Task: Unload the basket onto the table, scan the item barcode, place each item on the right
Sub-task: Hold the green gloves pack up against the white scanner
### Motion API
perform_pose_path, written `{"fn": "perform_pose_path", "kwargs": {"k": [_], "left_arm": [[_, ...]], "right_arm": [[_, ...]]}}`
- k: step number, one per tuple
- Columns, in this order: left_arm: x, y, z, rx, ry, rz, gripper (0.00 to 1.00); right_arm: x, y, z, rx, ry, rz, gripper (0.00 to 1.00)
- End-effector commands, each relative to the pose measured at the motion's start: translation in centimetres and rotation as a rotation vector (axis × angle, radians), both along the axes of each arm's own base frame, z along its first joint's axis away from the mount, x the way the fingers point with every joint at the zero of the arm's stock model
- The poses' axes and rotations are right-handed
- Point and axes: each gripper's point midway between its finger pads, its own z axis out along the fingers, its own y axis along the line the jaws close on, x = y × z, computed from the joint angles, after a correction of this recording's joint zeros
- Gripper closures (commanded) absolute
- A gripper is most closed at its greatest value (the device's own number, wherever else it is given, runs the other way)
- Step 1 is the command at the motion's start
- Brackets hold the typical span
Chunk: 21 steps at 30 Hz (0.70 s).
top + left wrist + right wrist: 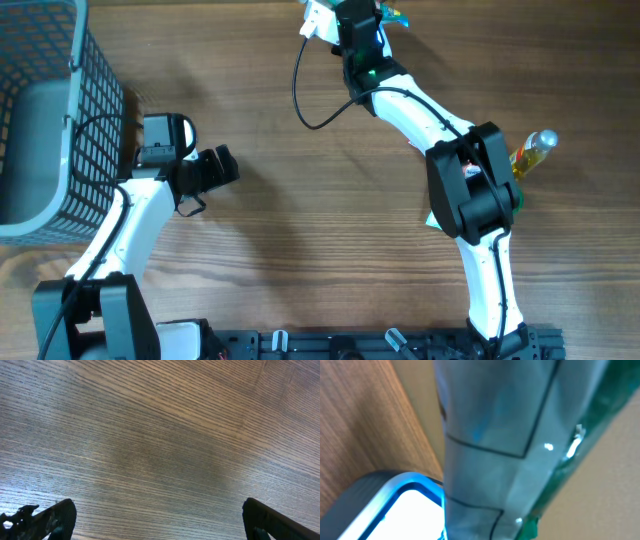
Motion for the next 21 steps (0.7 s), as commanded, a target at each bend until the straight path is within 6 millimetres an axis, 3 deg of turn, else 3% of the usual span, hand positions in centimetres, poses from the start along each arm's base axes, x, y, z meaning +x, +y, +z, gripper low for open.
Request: {"fn": "perform_pose_path", "kwargs": {"k": [1, 5, 13, 17, 21], "left_arm": [[0.6, 0.5, 0.9, 0.012, -0.029, 0.016, 0.0], [0.6, 0.5, 0.9, 0.012, -0.029, 0.016, 0.0], [0.6, 0.5, 0.9, 0.012, -0.029, 0.016, 0.0], [0.6, 0.5, 0.9, 0.012, -0.029, 0.016, 0.0], [0.6, 0.5, 0.9, 0.012, -0.029, 0.016, 0.0]], "right_arm": [[-0.4, 1.1, -0.8, 0.038, 0.033, 0.019, 0.96], [-1.3, 1.7, -1.9, 0.014, 0.083, 0.03, 0.96], [-2.8, 3.5, -0.8, -0.008, 0.097, 0.049, 0.96], [-3.5, 3.1, -2.0, -0.014, 0.154, 0.032, 0.96], [-3.5, 2.6, -0.6, 0.015, 0.133, -0.003, 0.96]]}}
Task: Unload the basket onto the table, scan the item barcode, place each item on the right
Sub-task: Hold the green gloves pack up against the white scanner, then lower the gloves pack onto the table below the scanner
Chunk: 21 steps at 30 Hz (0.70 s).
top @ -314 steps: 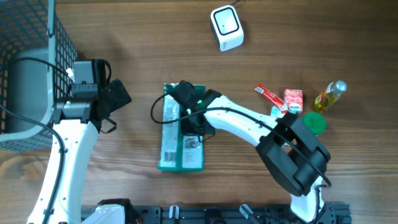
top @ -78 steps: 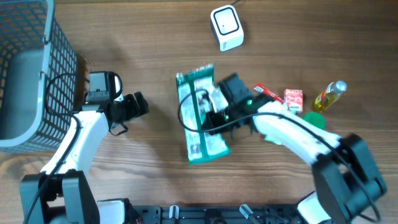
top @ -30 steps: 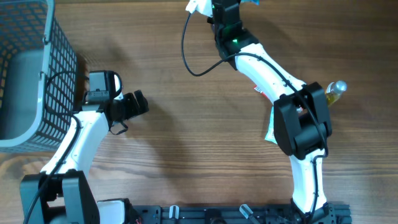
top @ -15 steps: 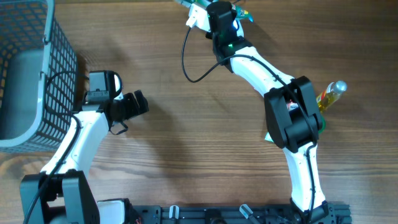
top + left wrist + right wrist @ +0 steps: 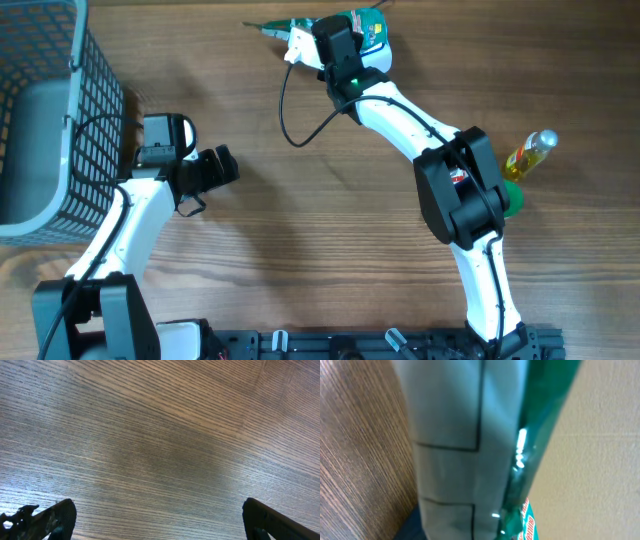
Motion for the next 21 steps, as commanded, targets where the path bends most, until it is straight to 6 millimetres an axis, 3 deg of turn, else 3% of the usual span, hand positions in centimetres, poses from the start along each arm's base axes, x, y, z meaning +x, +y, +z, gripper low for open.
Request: {"fn": "perform_pose_path", "kwargs": {"k": [1, 6, 11, 16, 19, 21], "left_arm": [[0.6, 0.5, 0.9, 0.012, -0.029, 0.016, 0.0], [0.6, 0.5, 0.9, 0.012, -0.029, 0.016, 0.0], [0.6, 0.5, 0.9, 0.012, -0.029, 0.016, 0.0], [0.6, 0.5, 0.9, 0.012, -0.029, 0.016, 0.0], [0.6, 0.5, 0.9, 0.012, -0.029, 0.016, 0.0], [0.6, 0.5, 0.9, 0.012, -0.029, 0.016, 0.0]], "right_arm": [[0.1, -0.3, 4.2, 0.066, -0.062, -0.044, 0.96], [-0.5, -0.2, 7.5, 0.164, -0.084, -0.062, 0.96], [-1.3, 0.0, 6.2, 0.205, -0.009, -0.063, 0.96], [-1.2, -0.1, 6.4, 0.261, -0.005, -0.087, 0.96], [-1.5, -0.7, 9.6, 0.388, -0.051, -0.163, 0.96], [-2.8, -0.9, 14.0, 0.525, -0.068, -0.18, 0.96]]}}
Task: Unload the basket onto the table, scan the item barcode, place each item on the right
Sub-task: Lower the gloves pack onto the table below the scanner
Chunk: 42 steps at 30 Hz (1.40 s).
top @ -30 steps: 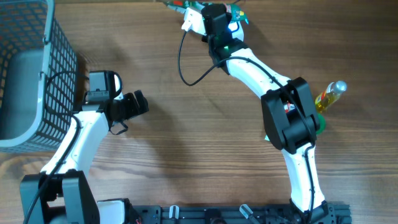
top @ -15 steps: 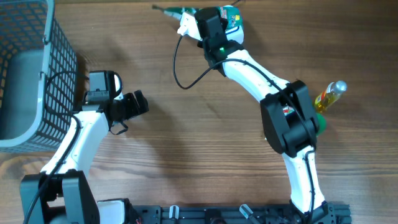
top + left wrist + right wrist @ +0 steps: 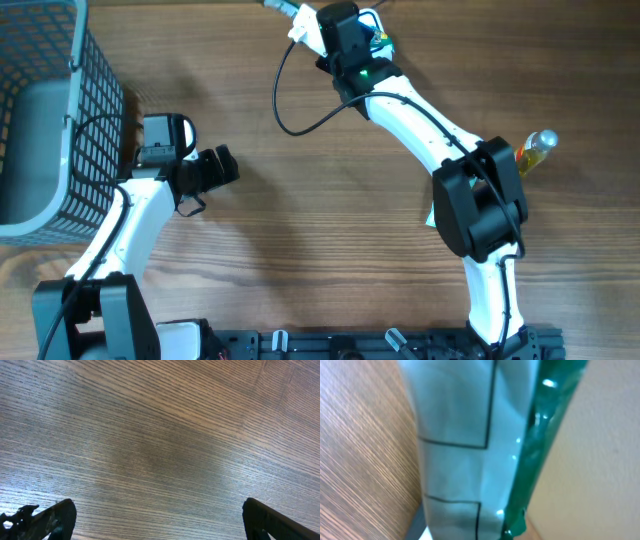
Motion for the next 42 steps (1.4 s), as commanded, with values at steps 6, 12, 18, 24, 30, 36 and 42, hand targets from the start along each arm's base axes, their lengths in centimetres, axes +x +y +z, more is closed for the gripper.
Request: {"fn": "perform_pose_path", "kwargs": {"k": [6, 12, 18, 24, 30, 36, 42], "left_arm": [[0.6, 0.5, 0.9, 0.012, -0.029, 0.016, 0.0], [0.6, 0.5, 0.9, 0.012, -0.029, 0.017, 0.0], [0.6, 0.5, 0.9, 0.012, -0.029, 0.017, 0.0], [0.6, 0.5, 0.9, 0.012, -0.029, 0.017, 0.0], [0.6, 0.5, 0.9, 0.012, -0.029, 0.017, 0.0], [0.6, 0.5, 0.9, 0.012, -0.029, 0.017, 0.0], [0.6, 0.5, 0.9, 0.012, -0.029, 0.017, 0.0]], "right_arm": [[-13.7, 0.8, 9.8, 0.373, 0.386, 0.157, 0.96], [-26.6, -1.3, 0.7, 0.37, 1.067, 0.037, 0.93], [-25.6, -4.3, -5.3, 0.29, 1.008, -0.188, 0.27], [-24.2, -3.8, -4.3, 0.404, 0.951, -0.297, 0.0], [-22.5, -3.9, -3.8, 0.488, 0.874, -0.413, 0.0], [-21.1, -5.1, -3.7, 0.637, 0.848, -0.614, 0.0], [-20.1, -5.4, -3.4, 0.725, 0.823, -0.693, 0.0]]}}
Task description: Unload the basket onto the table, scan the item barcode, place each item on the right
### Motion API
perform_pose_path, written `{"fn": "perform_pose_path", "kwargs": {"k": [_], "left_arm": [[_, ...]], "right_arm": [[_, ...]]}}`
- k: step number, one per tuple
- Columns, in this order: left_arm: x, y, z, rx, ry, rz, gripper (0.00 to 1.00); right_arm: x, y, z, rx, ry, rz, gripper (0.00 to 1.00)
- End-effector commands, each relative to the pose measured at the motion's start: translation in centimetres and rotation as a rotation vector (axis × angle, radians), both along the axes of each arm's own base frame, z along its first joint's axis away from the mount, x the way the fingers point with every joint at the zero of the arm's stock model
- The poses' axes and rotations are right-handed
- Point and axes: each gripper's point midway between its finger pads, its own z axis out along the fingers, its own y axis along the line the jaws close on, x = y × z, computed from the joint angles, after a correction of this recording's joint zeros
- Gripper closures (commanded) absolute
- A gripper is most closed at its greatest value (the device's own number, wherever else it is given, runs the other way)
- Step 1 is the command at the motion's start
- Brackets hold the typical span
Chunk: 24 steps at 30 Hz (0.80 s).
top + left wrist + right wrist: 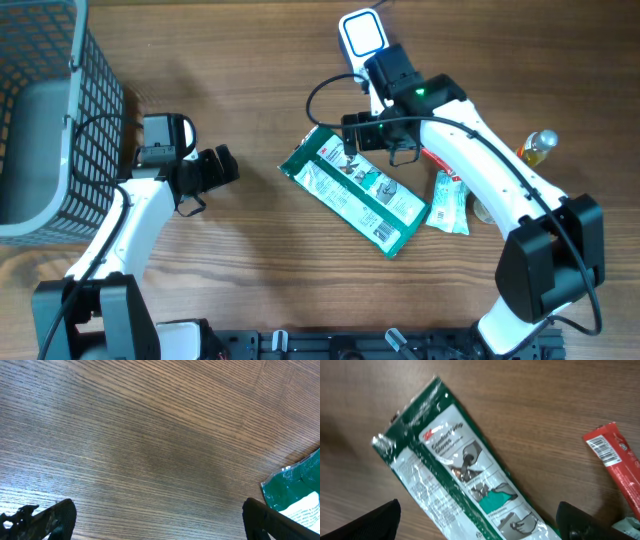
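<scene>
The green and white package (352, 192) lies flat on the table's middle, printed side up, and it fills the right wrist view (465, 475). My right gripper (375, 138) hovers open just above its far end, the jaws wide apart with nothing between them (480, 525). The scanner (360, 32) glows white at the far edge, behind that arm. My left gripper (215, 165) stands open over bare wood to the left (160, 525). A corner of the package (295, 487) shows at the right edge of the left wrist view.
A grey wire basket (45, 120) stands at the far left. A red packet (615, 460) lies right of the package, and a small green-white packet (447, 202) beside it. A yellow bottle (535, 147) lies at the right.
The right gripper was shut on the green package, held up at the far edge by the scanner. Now the package lies flat mid-table and the gripper is open above it. The left arm is unmoved.
The right gripper held the green package up at the far edge by the scanner, then a little further left with it turned, then still at the scanner. By now the package has been let go onto the middle of the table. The left arm stayed still throughout.
</scene>
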Motion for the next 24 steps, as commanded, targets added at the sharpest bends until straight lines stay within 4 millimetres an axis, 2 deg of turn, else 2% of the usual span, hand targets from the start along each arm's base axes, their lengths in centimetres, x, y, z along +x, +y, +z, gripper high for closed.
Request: {"fn": "perform_pose_path", "kwargs": {"k": [1, 8, 12, 15, 17, 19, 22, 23, 24], "left_arm": [[0.6, 0.5, 0.9, 0.013, -0.029, 0.014, 0.0], [0.6, 0.5, 0.9, 0.013, -0.028, 0.015, 0.0], [0.6, 0.5, 0.9, 0.013, -0.028, 0.015, 0.0], [0.6, 0.5, 0.9, 0.013, -0.028, 0.015, 0.0], [0.6, 0.5, 0.9, 0.013, -0.028, 0.014, 0.0], [0.6, 0.5, 0.9, 0.013, -0.028, 0.015, 0.0], [0.6, 0.5, 0.9, 0.013, -0.028, 0.015, 0.0], [0.6, 0.5, 0.9, 0.013, -0.028, 0.014, 0.0], [0.6, 0.5, 0.9, 0.013, -0.028, 0.015, 0.0]], "right_arm": [[0.9, 0.3, 1.0, 0.028, -0.042, -0.064, 0.0], [2.6, 1.2, 1.9, 0.068, -0.119, -0.064, 0.0], [2.7, 1.2, 1.8, 0.069, -0.122, -0.064, 0.0], [2.6, 1.2, 3.2, 0.083, -0.151, -0.061, 0.0], [2.5, 1.0, 5.3, 0.1, -0.2, -0.064, 0.01], [2.3, 0.2, 8.3, 0.106, -0.274, -0.079, 0.0], [0.9, -1.6, 15.5, 0.143, -0.453, -0.113, 0.0], [-0.2, -2.7, 18.9, 0.163, -0.544, -0.134, 0.0], [-1.2, -3.3, 21.1, 0.19, -0.594, -0.139, 0.0]]}}
